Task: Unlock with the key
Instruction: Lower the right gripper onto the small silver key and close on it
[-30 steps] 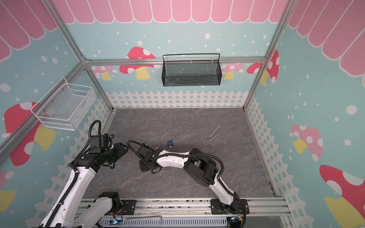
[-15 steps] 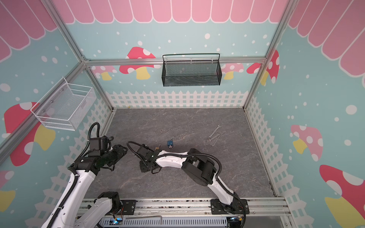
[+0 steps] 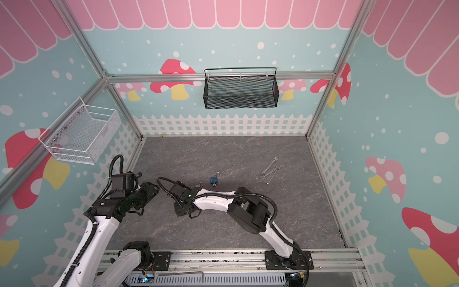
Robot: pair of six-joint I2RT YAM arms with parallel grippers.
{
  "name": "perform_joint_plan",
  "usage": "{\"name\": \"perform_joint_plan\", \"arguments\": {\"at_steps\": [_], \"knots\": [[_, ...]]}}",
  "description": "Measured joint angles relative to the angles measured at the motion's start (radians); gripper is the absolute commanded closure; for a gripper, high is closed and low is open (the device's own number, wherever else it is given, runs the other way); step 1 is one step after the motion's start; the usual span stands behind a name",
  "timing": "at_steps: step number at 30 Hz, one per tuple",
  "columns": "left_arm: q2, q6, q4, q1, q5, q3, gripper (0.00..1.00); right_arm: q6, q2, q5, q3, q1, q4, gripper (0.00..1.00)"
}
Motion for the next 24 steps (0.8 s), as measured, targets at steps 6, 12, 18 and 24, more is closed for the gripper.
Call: {"name": "perform_joint_plan", "arguments": {"at_steps": [6, 12, 18, 24], "knots": [[-0.023, -0.015, 0.000, 0.000, -0.012, -0.003, 0.44, -0.018, 0.018, 0.002, 0.017, 0.004, -0.003, 0.76], [-0.023, -0.016, 0.000, 0.000, -0.018, -0.003, 0.44, -0.031, 0.030, 0.008, 0.021, 0.004, -0.004, 0.79], [-0.023, -0.020, 0.000, 0.000, -0.019, -0.003, 0.44, -0.042, 0.030, 0.009, 0.023, 0.004, -0.006, 0.78], [-0.023, -0.023, 0.000, 0.000, -0.019, -0.003, 0.45, -0.049, 0.030, 0.017, 0.028, 0.004, -0.016, 0.78]]}}
